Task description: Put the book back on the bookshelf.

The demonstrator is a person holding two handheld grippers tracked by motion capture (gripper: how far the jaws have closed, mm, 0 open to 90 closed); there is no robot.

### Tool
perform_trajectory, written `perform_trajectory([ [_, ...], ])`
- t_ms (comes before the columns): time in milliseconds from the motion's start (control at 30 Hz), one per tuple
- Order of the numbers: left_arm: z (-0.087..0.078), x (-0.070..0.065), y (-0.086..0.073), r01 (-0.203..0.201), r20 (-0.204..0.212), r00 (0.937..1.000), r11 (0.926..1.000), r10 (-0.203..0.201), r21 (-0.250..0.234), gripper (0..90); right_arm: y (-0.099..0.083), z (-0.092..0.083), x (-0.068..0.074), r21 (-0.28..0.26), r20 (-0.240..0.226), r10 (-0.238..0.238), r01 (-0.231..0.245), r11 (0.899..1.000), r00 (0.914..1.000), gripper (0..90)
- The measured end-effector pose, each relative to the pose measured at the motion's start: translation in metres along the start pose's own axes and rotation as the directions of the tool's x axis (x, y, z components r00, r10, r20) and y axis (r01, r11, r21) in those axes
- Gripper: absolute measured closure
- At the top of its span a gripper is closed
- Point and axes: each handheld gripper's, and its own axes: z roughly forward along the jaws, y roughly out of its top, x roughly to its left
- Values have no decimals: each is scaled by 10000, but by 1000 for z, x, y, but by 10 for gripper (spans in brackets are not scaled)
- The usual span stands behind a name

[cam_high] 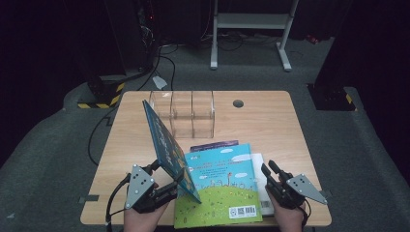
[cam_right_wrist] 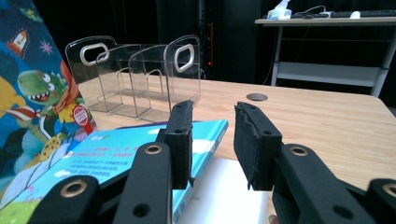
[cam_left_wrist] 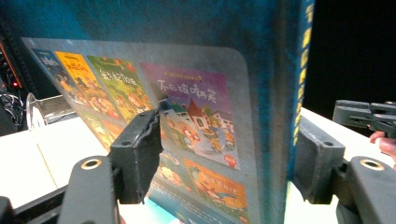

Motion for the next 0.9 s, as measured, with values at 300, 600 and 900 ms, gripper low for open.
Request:
perform_trajectory([
  [300,-11,1,0,-56,-261,9996,10000,56,-24,432,4,8,4,-118,-308,-68,65,9999,9995,671],
  [600,-15,4,0,49,-291,9996,9999,-54,-151,565,5,6,-1,-220,-200,66,-70,9997,9998,677],
  [900,-16,17,-8,166,-1245,9920,9996,-194,-234,776,4,6,0,-144,-192,4,-7,9999,9998,677],
])
